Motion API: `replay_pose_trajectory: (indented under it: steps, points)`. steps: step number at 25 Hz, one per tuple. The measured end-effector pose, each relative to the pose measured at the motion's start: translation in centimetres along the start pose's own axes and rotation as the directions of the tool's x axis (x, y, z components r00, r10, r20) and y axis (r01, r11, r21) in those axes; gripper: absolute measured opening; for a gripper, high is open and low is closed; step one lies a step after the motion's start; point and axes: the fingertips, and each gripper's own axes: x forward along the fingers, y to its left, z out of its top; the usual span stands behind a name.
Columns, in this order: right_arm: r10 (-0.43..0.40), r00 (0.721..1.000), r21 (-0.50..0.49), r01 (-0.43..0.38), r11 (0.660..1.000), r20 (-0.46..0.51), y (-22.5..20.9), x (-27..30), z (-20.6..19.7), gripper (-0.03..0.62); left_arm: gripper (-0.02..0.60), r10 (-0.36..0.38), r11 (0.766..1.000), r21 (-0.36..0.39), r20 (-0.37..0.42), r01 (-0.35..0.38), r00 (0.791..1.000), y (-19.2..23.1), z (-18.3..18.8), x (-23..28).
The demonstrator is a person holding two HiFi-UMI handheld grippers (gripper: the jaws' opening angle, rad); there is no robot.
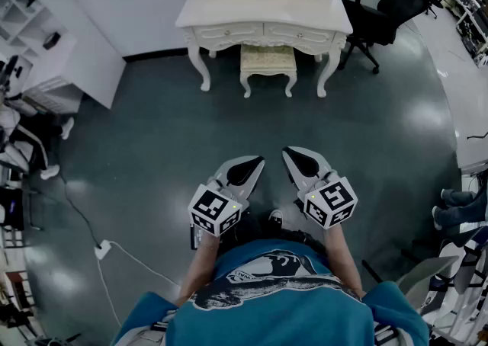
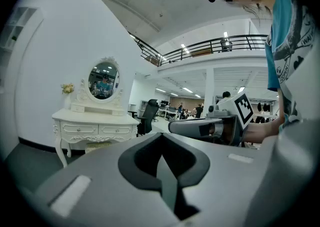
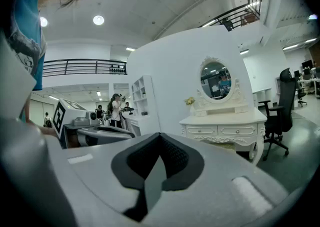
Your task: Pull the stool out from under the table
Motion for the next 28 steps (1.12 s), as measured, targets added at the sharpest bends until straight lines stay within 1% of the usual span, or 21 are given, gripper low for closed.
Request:
replay_pose_trajectory:
  steps: [4,7,10,15,20,28]
  points:
    - [0.003,1.000,-0.009,-0.003,1.000,0.012,-0.7,-0.7,0.2,0.002,0.012,0.001,1.000,0.003,0.009,-0.001,1.000,-0.7,0.0,0.6]
    - [0.006,1.000,0.021,-0.006,1.000,0.027,-1.3,-1.3,0.1,0.002,0.012,0.003,1.000,0.001,0.015,-0.003,1.000,-1.3,0.0,0.9]
    - [0.013,0.999,0.061,-0.016,0.998,0.046,-1.9,-1.9,-0.1,0.003,0.012,0.029,0.999,0.014,0.004,-0.029,1.000,-1.4,-0.2,1.0]
    - [0.014,0.999,0.071,-0.017,0.997,0.046,-2.8,-2.5,-0.6,0.003,0.012,0.084,0.996,0.031,-0.007,-0.084,0.996,-1.2,-0.5,1.2]
    - [0.030,0.998,0.083,-0.034,0.996,0.050,-3.6,-3.0,-0.8,0.003,0.012,0.125,0.991,0.038,-0.016,-0.125,0.992,-1.3,-0.7,1.6]
    - [0.054,0.996,0.136,-0.063,0.989,0.073,-3.4,-2.2,-1.1,0.003,0.012,0.157,0.986,0.070,-0.044,-0.153,0.987,-1.2,-0.5,0.8]
